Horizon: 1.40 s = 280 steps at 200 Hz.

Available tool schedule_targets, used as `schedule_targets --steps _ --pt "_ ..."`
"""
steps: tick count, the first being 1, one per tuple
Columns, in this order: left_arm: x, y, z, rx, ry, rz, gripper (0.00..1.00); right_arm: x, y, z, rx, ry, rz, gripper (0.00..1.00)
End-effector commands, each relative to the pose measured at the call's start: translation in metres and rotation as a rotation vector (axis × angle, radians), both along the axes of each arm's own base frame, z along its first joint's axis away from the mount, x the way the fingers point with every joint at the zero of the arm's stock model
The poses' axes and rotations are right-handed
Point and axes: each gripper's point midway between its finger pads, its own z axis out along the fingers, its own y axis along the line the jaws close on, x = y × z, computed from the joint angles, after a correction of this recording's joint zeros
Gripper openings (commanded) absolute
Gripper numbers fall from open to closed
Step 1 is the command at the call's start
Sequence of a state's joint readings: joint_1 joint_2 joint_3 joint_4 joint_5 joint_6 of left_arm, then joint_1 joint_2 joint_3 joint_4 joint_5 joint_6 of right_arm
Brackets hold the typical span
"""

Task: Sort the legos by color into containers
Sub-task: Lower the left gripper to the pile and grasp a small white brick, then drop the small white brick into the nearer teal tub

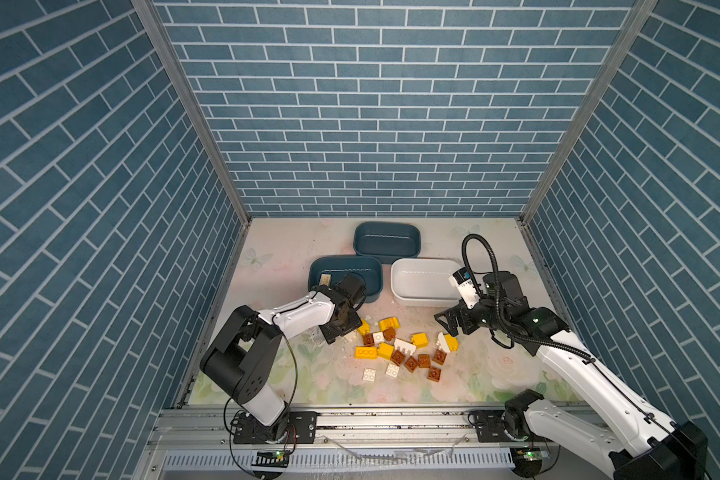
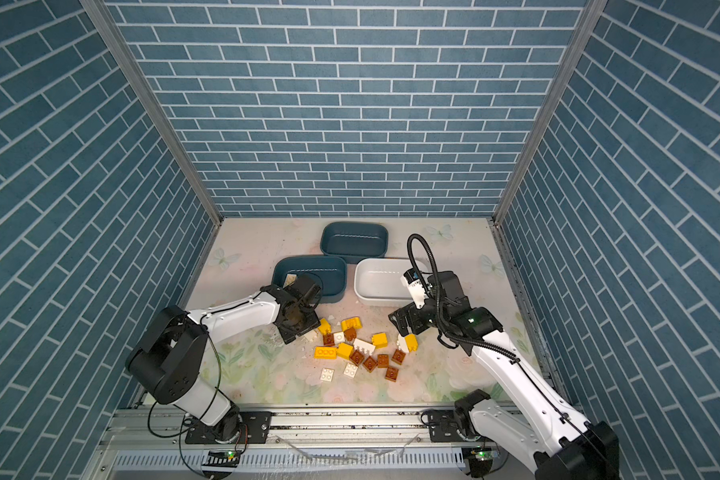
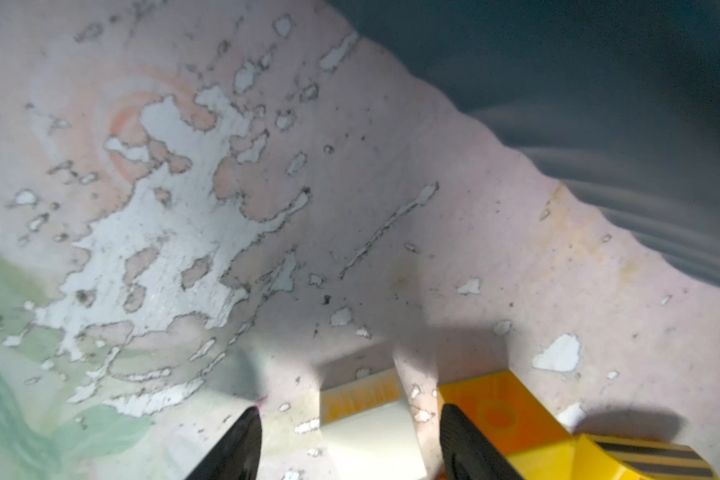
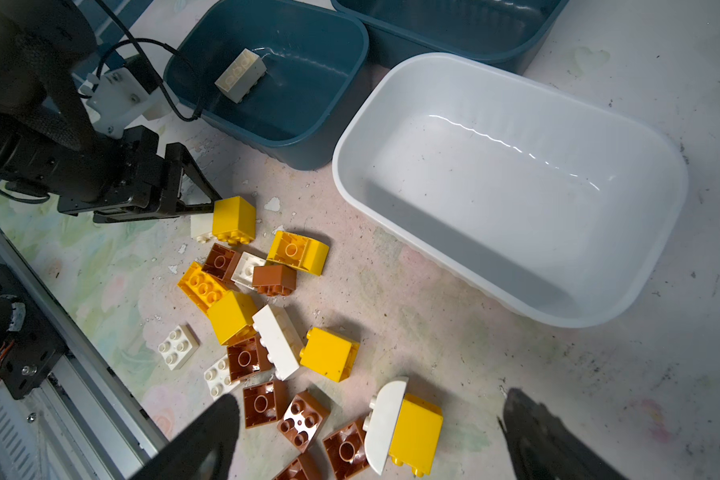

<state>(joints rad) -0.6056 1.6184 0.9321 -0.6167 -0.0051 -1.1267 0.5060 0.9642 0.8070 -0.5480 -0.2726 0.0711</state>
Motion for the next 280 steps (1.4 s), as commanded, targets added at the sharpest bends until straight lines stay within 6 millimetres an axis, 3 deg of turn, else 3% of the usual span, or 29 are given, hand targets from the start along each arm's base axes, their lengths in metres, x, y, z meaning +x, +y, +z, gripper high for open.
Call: schedule_targets --steps 1,118,159,186,226,280 --pt "0.000 0.000 -0.006 0.021 0.017 0.011 0.69 -0.005 -0.001 -0.003 -0.013 -0.002 0.020 0.99" --pt "-0.019 -0.004 -0.016 0.071 0.114 -0.049 0.54 -0.007 -0.006 -0.004 -0.023 -0.006 -0.001 0.99" --pt "-0.022 -0.001 -0.016 0.084 0.112 -0.065 0.31 -0.008 -0.009 -0.006 -0.030 -0.001 -0.013 0.99" --pt "-0.020 0.006 0.004 0.119 0.081 -0.138 0.31 -0.005 -0.004 0.001 -0.005 -0.007 -0.008 0.99" --pt "-0.006 0.020 0.054 0.183 -0.014 -0.295 0.30 0.006 0.012 0.018 0.094 -0.021 -0.009 0.99" --pt "0.053 0.031 0.100 0.171 -0.136 -0.465 0.30 0.020 0.043 0.039 0.302 -0.010 0.002 0.98"
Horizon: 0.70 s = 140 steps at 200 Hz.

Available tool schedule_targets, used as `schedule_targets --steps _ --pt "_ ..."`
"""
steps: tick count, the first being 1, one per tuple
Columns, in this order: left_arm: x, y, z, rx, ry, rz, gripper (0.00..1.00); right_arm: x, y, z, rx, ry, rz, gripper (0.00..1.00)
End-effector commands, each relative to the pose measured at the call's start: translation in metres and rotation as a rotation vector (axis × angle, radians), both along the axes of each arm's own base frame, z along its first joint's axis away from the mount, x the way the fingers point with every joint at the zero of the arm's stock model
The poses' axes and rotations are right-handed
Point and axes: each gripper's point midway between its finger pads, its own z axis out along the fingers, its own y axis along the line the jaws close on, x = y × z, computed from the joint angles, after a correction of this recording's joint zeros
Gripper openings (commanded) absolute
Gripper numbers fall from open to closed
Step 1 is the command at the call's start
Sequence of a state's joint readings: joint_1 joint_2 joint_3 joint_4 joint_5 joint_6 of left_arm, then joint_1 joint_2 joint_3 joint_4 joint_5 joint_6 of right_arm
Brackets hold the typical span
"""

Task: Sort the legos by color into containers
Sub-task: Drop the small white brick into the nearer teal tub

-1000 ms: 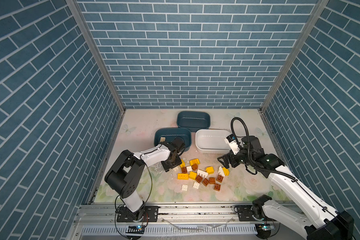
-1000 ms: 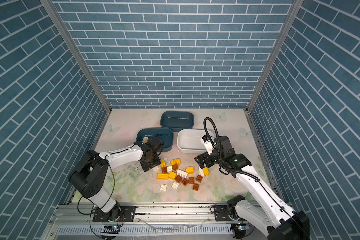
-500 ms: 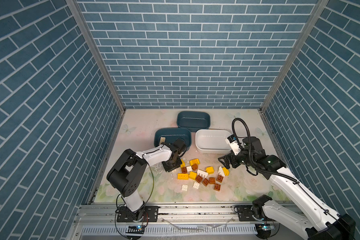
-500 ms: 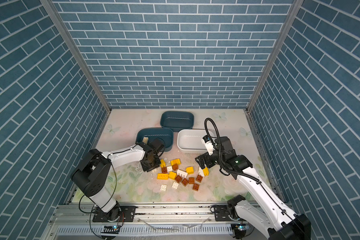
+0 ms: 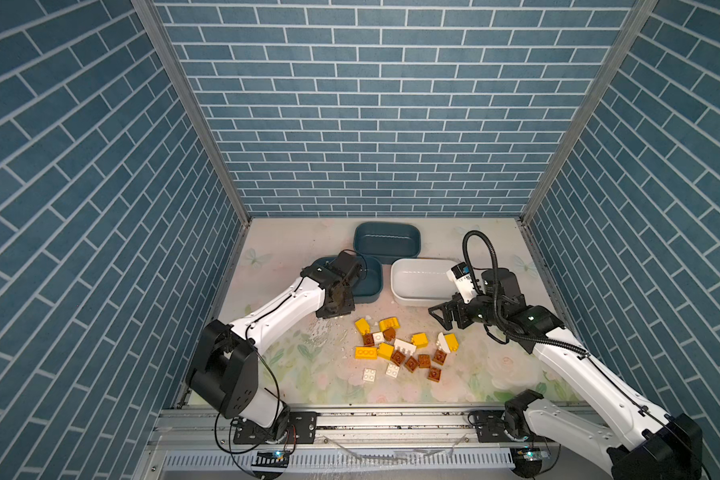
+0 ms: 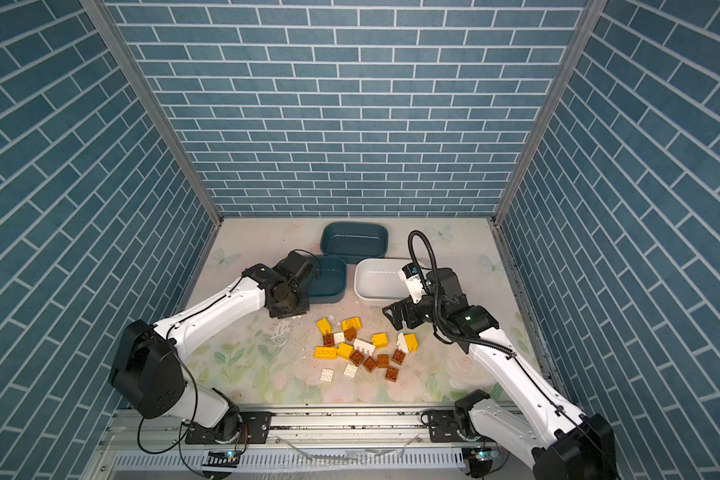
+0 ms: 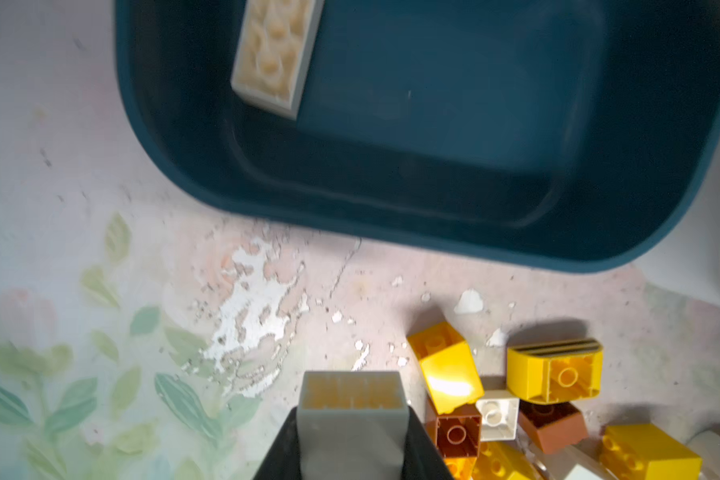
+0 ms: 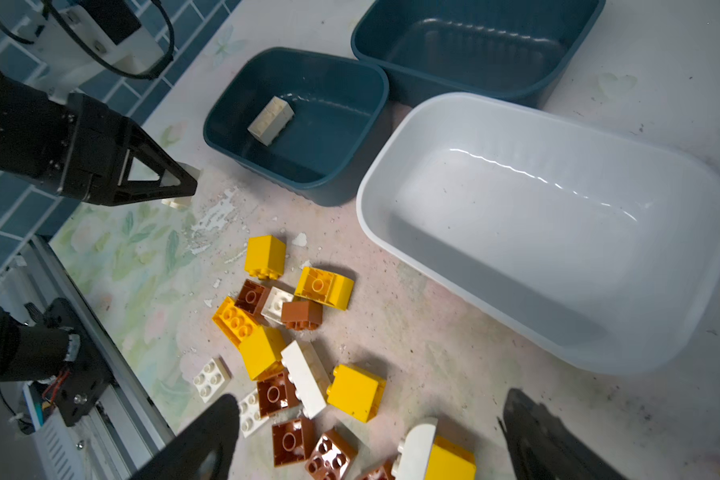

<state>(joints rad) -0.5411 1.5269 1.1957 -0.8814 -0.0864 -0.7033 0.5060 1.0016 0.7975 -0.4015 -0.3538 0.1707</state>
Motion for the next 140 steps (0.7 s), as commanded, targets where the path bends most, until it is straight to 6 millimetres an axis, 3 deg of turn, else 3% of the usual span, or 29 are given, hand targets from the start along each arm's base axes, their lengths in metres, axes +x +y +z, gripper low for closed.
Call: schedule_targets --steps 1,23,83,117,140 --pt "0.019 0.013 0.008 0.061 -0.001 -0.134 0.30 0.008 0.022 0.026 0.162 -0.011 0.007 0.98" --pt "0.050 0.020 0.008 0.088 -0.024 -0.163 0.30 0.013 0.030 0.031 0.218 -0.010 0.007 0.98" --pt "0.127 0.013 -0.024 0.071 -0.065 -0.203 0.30 0.017 0.051 0.036 0.236 -0.008 0.048 0.98" --pt "0.147 0.009 -0.040 0.065 -0.045 -0.203 0.34 0.017 0.054 0.032 0.210 -0.003 0.053 0.98" --pt "0.153 0.016 -0.041 0.081 -0.030 -0.185 0.48 0.017 0.053 0.031 0.200 0.001 0.049 0.98"
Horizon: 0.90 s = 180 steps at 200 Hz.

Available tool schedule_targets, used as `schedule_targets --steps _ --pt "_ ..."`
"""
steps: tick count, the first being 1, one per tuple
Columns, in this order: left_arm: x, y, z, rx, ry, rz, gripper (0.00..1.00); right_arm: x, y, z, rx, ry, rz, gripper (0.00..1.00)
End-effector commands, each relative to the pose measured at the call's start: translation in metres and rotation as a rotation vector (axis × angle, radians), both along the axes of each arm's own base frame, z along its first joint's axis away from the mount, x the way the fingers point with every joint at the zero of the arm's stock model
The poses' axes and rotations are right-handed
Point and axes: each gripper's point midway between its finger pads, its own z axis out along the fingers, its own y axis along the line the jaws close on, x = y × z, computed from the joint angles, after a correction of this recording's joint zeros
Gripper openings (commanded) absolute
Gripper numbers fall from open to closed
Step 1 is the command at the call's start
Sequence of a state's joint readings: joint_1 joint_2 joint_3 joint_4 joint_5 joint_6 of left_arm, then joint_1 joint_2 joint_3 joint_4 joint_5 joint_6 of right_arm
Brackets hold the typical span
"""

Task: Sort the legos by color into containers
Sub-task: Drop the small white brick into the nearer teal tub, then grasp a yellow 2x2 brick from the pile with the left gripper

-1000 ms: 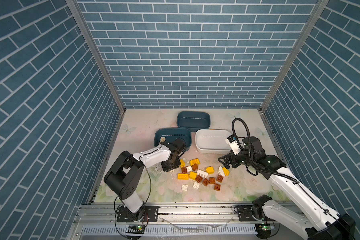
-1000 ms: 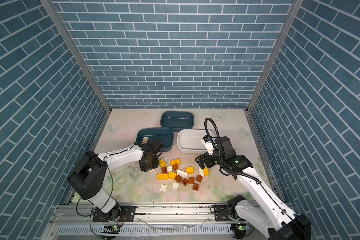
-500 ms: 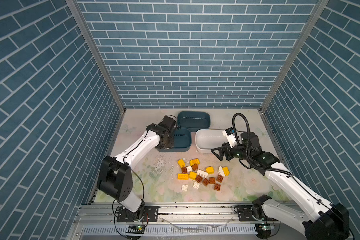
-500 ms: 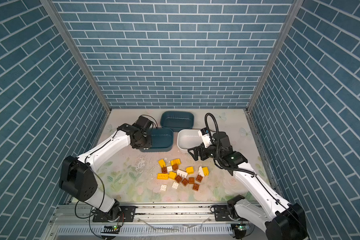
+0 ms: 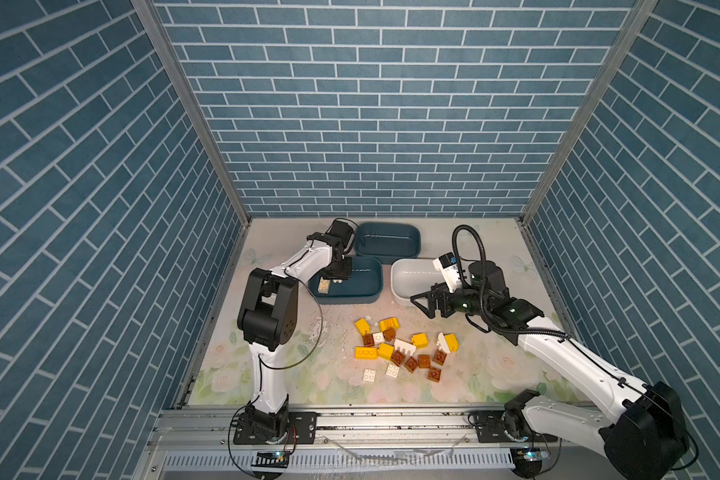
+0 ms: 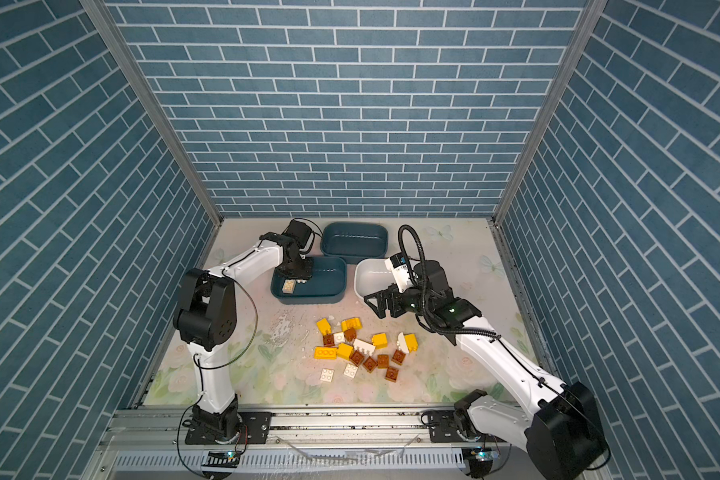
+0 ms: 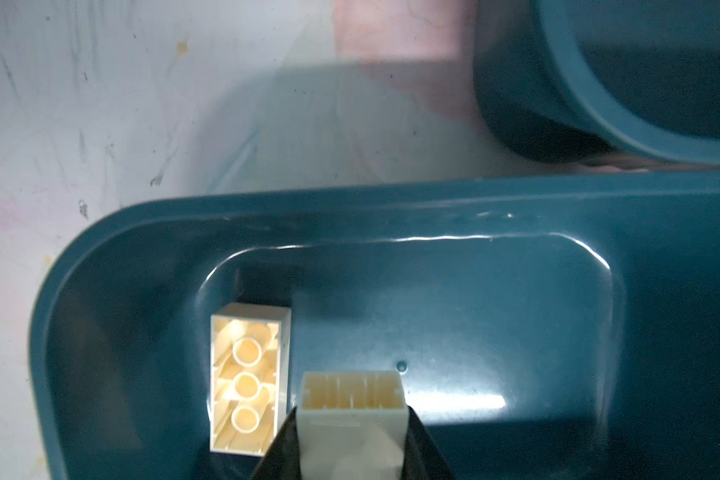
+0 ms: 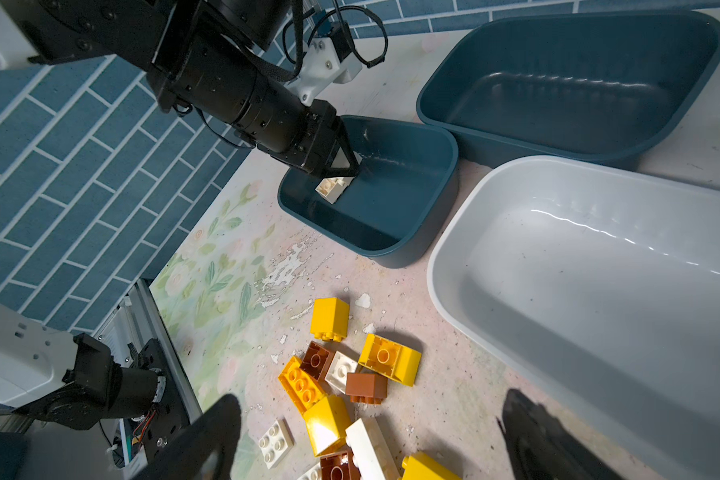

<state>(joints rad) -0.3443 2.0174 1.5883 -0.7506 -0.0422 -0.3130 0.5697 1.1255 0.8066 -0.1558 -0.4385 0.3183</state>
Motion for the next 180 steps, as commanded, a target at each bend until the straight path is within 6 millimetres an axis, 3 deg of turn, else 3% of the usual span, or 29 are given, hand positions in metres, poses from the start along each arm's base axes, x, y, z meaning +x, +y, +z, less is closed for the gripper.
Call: schedule_targets --steps 1,20,36,80,126,180 --pt "0.010 0.007 0.008 0.011 -0.011 0.002 0.49 0.002 0.004 0.017 0.026 -0.017 -0.004 0.98" --pt "0.006 0.000 0.018 -0.033 -0.005 -0.005 0.64 0.002 0.001 0.016 0.018 -0.019 -0.015 0.99" --pt "-0.006 -0.006 0.029 -0.072 0.015 0.001 0.72 0.003 -0.001 0.019 0.014 -0.032 -0.025 0.99" --pt "-0.070 -0.019 0.046 -0.162 0.053 0.064 0.76 0.002 -0.004 0.014 -0.002 -0.017 -0.038 0.99" --pt "-0.131 -0.035 0.036 -0.266 0.080 0.252 0.81 0.000 -0.003 0.008 -0.009 0.005 -0.030 0.99" --pt "-0.167 -0.064 0.003 -0.229 0.139 0.312 0.82 -0.005 -0.005 -0.001 -0.025 0.022 -0.016 0.99"
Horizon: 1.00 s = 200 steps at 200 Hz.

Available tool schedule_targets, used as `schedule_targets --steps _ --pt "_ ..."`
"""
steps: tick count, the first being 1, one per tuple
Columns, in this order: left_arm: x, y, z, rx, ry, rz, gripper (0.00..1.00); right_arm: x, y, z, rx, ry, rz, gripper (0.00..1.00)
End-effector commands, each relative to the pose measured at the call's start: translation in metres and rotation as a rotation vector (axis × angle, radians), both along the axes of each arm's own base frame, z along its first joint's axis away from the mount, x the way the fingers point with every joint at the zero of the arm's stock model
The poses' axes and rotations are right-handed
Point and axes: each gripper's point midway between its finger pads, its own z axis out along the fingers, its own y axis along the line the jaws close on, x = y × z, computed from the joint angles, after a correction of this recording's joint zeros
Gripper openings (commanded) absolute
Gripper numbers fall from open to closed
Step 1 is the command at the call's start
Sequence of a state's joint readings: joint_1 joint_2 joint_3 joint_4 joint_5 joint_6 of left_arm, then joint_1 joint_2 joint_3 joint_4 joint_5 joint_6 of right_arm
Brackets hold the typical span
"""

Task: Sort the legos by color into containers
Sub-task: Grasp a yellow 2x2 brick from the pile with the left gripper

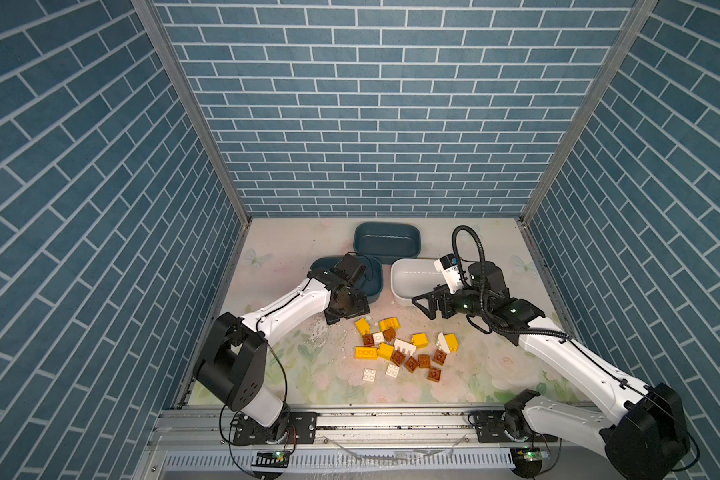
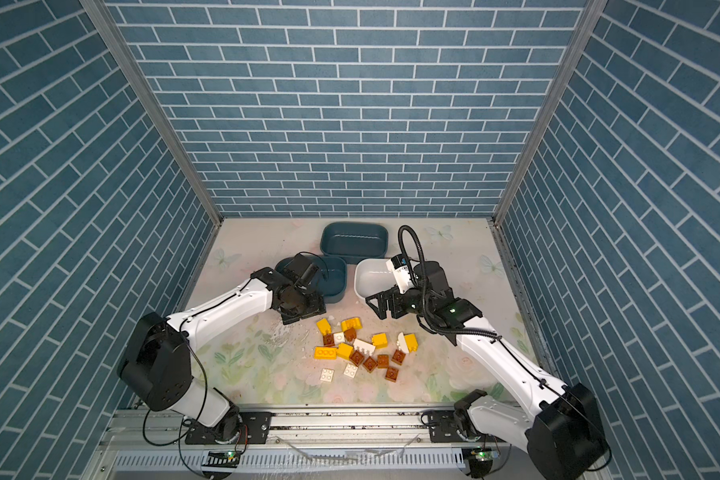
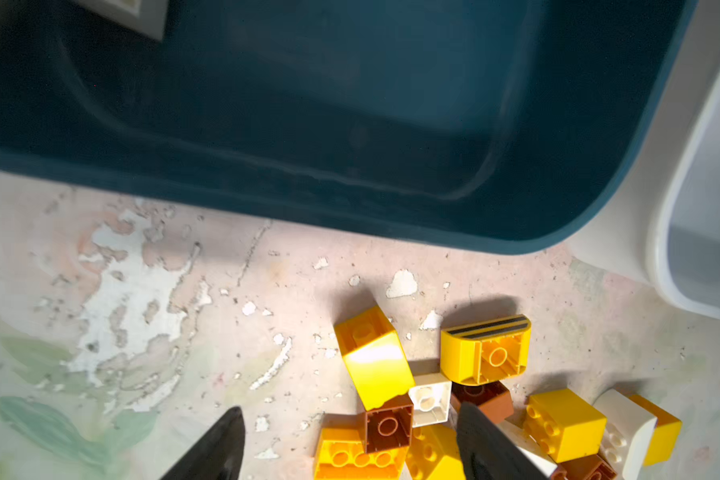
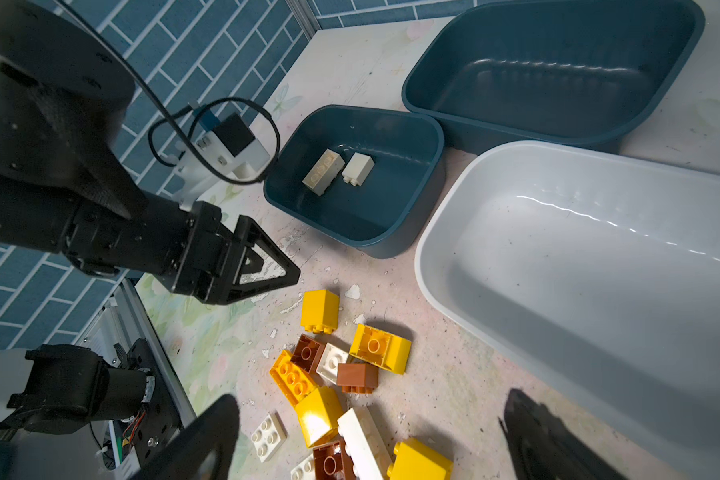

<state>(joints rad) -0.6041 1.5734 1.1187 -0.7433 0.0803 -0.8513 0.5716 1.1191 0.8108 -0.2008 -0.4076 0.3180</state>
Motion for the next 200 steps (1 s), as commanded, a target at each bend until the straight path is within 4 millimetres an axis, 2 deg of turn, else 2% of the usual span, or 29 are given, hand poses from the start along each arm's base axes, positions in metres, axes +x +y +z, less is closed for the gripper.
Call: schedule_targets --steps 1,36,65,91,118,154,178,200 --pt "-0.007 -0.007 -0.015 0.016 0.025 0.088 0.82 -0.004 0.000 0.005 0.007 0.004 0.007 0.99" --pt "-0.010 -0.021 -0.041 0.027 0.051 0.117 0.80 -0.010 -0.006 -0.002 -0.012 0.013 0.001 0.99" --pt "-0.009 -0.031 -0.054 0.054 0.058 0.108 0.76 -0.016 -0.007 -0.003 0.013 0.032 -0.008 0.99" --pt "-0.012 -0.019 -0.064 0.131 0.062 0.114 0.69 -0.018 -0.011 -0.006 0.005 0.035 -0.018 0.99" --pt "-0.011 -0.014 -0.073 0.156 0.051 0.116 0.56 -0.020 -0.012 -0.008 0.002 0.037 -0.017 0.99" --pt "-0.007 -0.012 -0.074 0.184 0.040 0.082 0.41 -0.020 -0.011 -0.008 -0.005 0.040 -0.008 0.99" --pt "-0.007 -0.011 -0.069 0.187 0.040 0.057 0.26 -0.019 -0.010 -0.006 -0.010 0.038 -0.003 0.99" --pt "-0.006 -0.010 -0.055 0.190 0.028 0.007 0.23 -0.017 -0.011 -0.003 -0.015 0.027 -0.011 0.99"
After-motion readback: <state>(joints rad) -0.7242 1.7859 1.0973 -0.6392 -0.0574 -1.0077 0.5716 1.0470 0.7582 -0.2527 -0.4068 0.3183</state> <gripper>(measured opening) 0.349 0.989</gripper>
